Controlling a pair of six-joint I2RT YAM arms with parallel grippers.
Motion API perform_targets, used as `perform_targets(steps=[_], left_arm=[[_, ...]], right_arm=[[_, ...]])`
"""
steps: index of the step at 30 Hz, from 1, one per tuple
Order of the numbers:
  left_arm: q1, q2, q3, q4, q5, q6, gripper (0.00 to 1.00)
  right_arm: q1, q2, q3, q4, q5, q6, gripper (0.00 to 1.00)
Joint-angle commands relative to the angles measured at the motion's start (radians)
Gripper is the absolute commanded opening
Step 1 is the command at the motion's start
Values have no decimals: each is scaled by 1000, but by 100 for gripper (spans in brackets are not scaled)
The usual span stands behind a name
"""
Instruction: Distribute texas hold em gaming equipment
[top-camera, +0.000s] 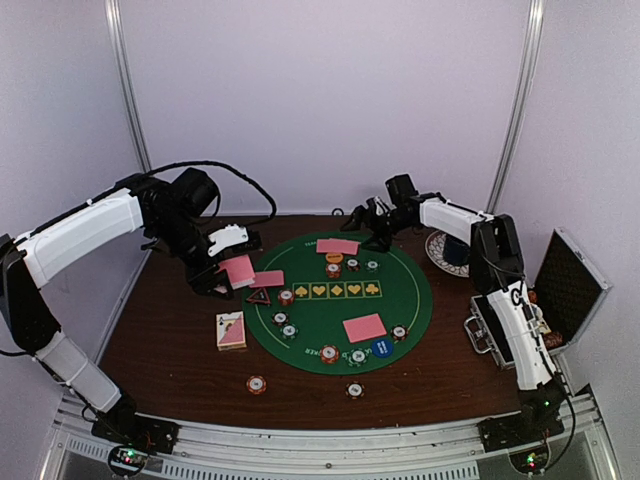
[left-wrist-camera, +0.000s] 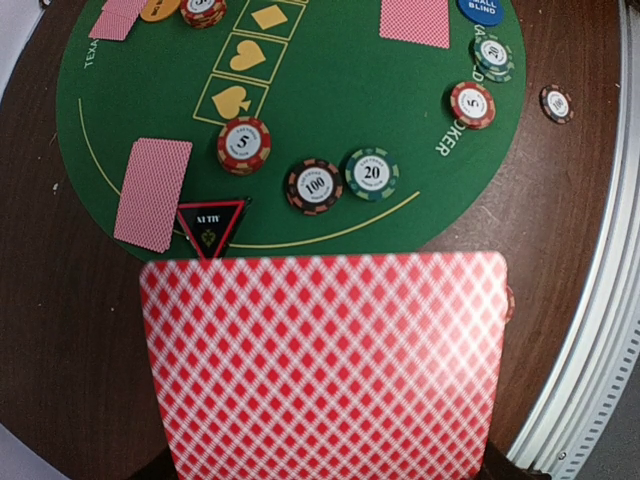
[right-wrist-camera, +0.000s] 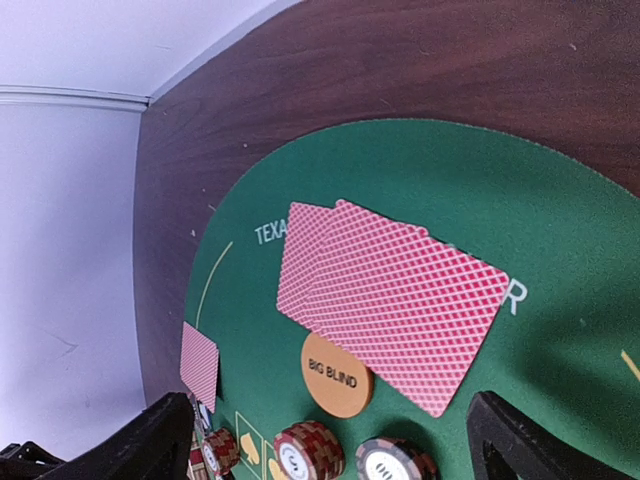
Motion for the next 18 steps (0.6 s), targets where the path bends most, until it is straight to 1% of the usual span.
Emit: perform_targets(steps=[1,7,11,13,15,18], left_arm=[[3,-2,33,13,5,8,0],[3,-8,26,13,-1,7,0],[3,-12,26,13,0,6,0],[3,-14,26,13,0,6,0],[3,-16,24,12,-1,6,0],[3,-16,27,7,0,5,0]], right_arm=[[9,-125,25,-58,39,-67,100],[18,-217,-30,-87,67,-108,100],[33,-305,-118,-88,90,-130,99],[55,-362,-178,-84,106,-144,100],[84,-434,-273,-54,122,-141,99],[158,-552,-423,-18,163,-132,100]])
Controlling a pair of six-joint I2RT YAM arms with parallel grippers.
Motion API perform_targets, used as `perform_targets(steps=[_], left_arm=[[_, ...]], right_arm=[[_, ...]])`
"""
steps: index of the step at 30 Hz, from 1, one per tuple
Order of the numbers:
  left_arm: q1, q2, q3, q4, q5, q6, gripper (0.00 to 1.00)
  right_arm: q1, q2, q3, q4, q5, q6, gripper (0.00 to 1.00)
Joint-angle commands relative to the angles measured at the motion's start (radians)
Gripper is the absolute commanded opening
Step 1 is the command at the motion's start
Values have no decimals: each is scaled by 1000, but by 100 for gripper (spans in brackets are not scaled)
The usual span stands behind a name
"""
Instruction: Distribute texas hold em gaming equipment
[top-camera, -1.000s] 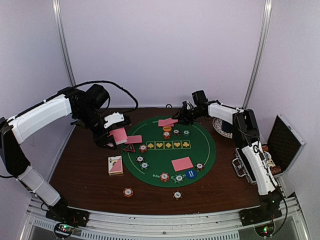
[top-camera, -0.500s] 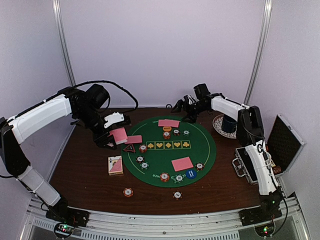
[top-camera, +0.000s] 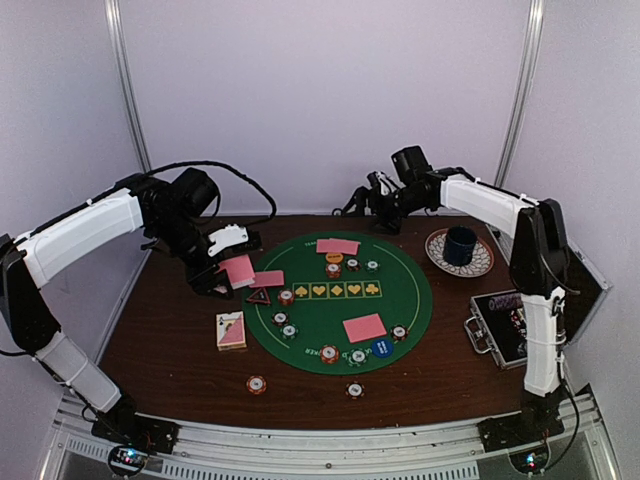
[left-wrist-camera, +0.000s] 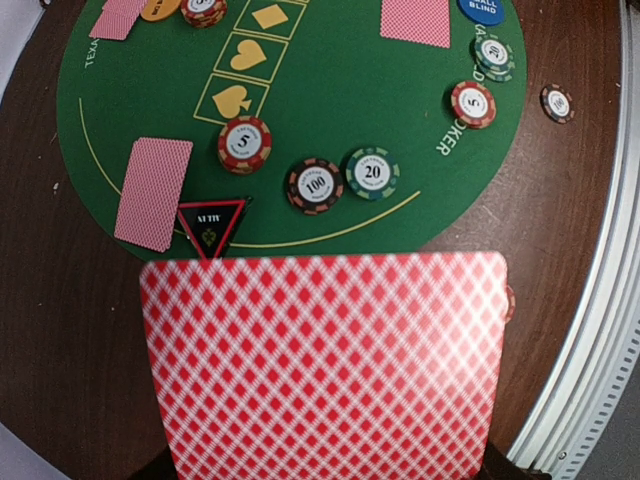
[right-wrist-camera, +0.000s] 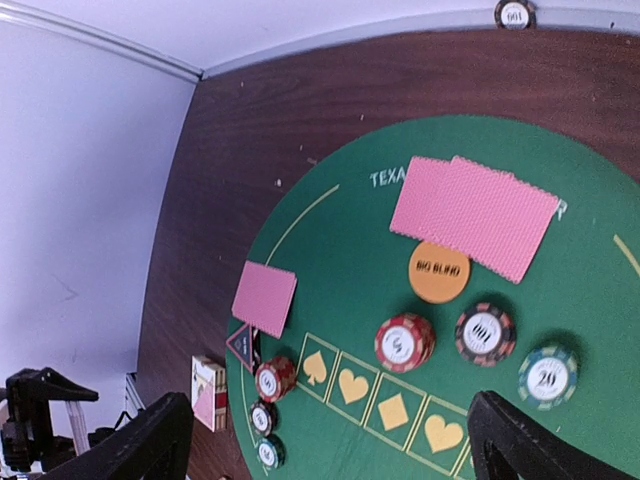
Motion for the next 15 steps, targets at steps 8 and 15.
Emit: perform_targets(steps=[8,15], left_arm=[[5,-21,37,-17,-19,6,0],[12,-38,35,-19,-15,15,0]], right_arm=[[331,-422,-529,138,282,142,100],[454,-474,-647,247,431,334,99]])
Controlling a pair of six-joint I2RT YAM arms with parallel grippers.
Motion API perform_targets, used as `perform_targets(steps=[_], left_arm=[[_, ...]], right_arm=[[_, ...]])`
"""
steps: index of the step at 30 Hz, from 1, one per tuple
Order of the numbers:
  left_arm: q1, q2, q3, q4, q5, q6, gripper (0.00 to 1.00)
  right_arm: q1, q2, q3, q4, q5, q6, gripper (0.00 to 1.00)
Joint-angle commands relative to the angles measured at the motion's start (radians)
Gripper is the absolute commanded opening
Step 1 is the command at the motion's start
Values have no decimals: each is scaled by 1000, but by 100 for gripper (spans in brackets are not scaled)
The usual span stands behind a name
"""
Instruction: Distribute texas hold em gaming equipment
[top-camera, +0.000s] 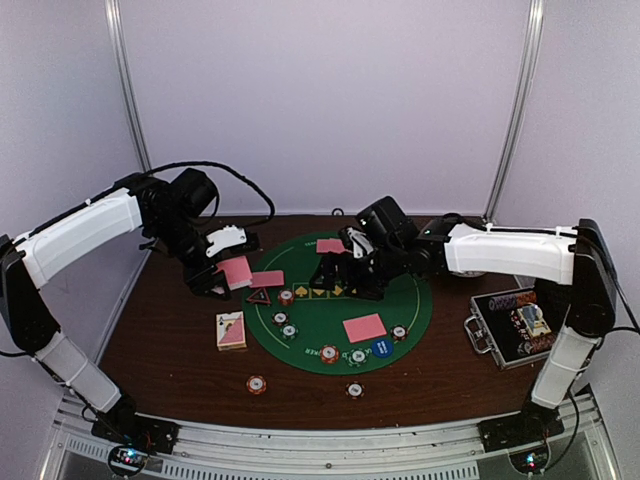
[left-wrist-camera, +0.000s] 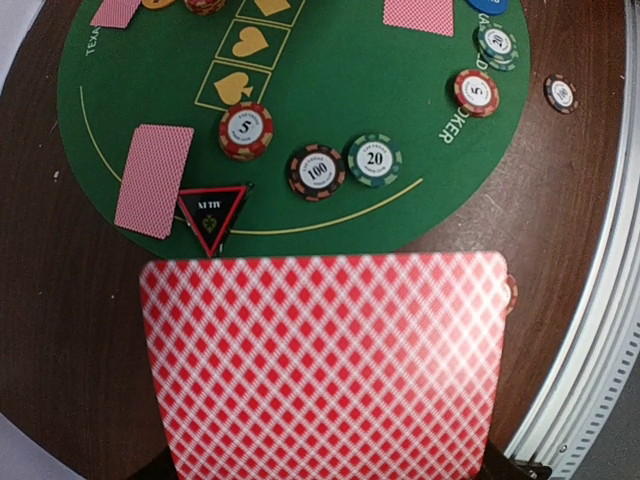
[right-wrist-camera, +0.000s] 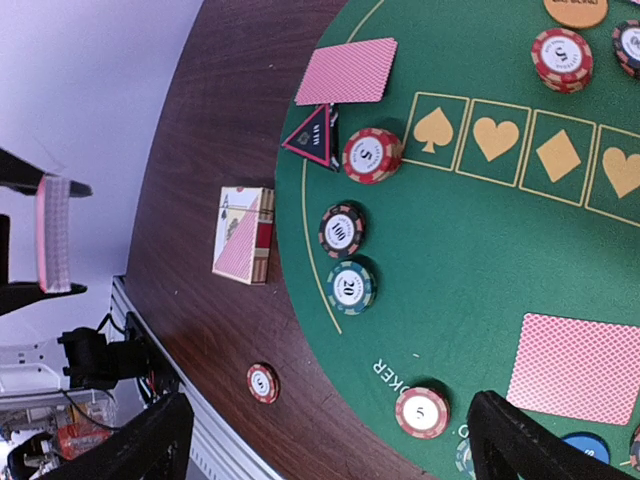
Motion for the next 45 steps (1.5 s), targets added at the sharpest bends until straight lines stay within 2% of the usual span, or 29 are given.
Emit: perform_targets(steps=[1,5,8,10,14,21,27,45], left_arm=[[9,-35,33,2,3,15,0],[10,-40,32,3,6,12,0],[10,-51,21,2,-2,15,0],[13,-55,16,7,1,14,0],[13,-60,14,12,16,10,0],[14,-65,10,17,19,16,0],[14,-60,12,18,32,18,0],[13,-45,16,17,54,18,0]], right_arm=[[53,-7,45,10,207,102,99],[83,-57,14,40,269,138,100],[69,-97,-69,134,223,204,99],[52,-89,-96,222,137,215,99],[54,-7,60,99,80,111,98],[50,123,169,187,-150,61,89],[52,210,229,296,-330,80,88],[54,391,413,363,-476,132,88]])
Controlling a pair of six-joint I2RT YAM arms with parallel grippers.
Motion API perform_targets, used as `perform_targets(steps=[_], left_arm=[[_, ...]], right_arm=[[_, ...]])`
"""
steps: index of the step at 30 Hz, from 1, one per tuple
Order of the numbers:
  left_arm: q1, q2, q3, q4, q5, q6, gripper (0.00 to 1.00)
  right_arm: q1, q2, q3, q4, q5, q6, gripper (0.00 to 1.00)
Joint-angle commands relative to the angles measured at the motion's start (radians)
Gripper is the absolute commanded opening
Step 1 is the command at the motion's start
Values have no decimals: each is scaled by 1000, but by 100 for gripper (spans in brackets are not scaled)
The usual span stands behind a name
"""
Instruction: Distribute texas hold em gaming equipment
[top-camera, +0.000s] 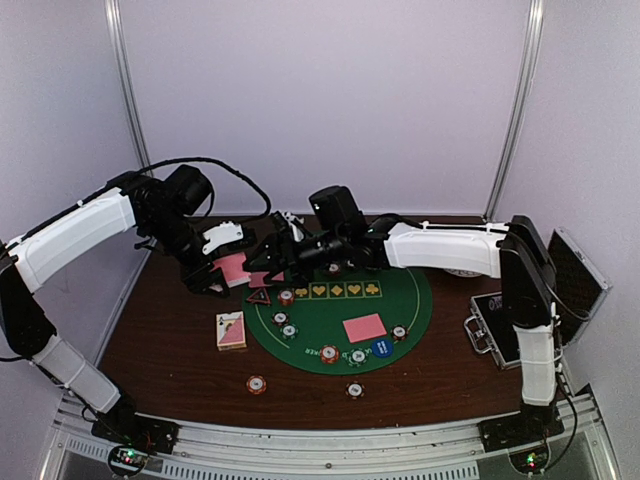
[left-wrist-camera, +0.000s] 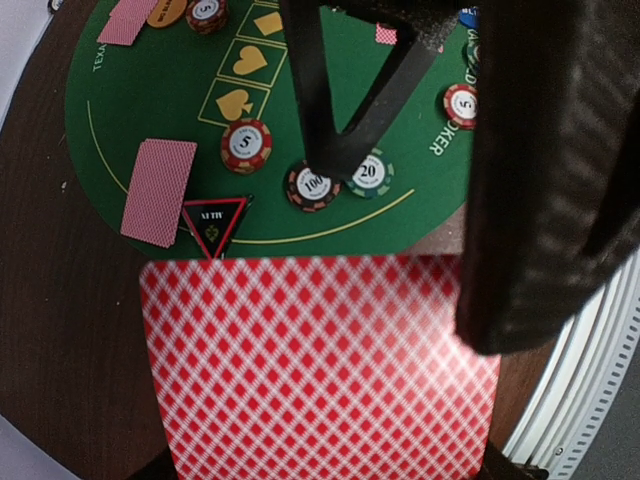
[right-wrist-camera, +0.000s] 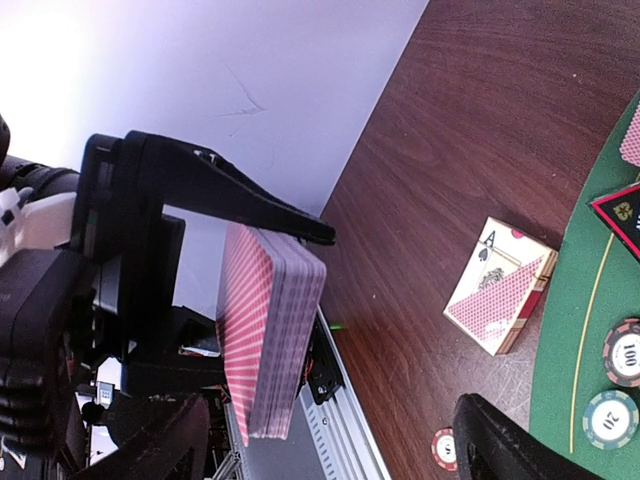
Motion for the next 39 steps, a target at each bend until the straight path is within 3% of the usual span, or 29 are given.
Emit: perform_targets(steps=[1,17,24,39], left_arm=[[8,-12,15,18,30,12,0],[8,7,6,15,73,21,0],[7,10,33,1,105,12,0],[8,-19,17,-5,90,35,0]], right_arm=[[2,54,80,36,-51,24,88],[13,205,275,38,-159,83,88],[1,225,305,-62,-175,62,82],[-8,150,217,-149,-129,3,68]])
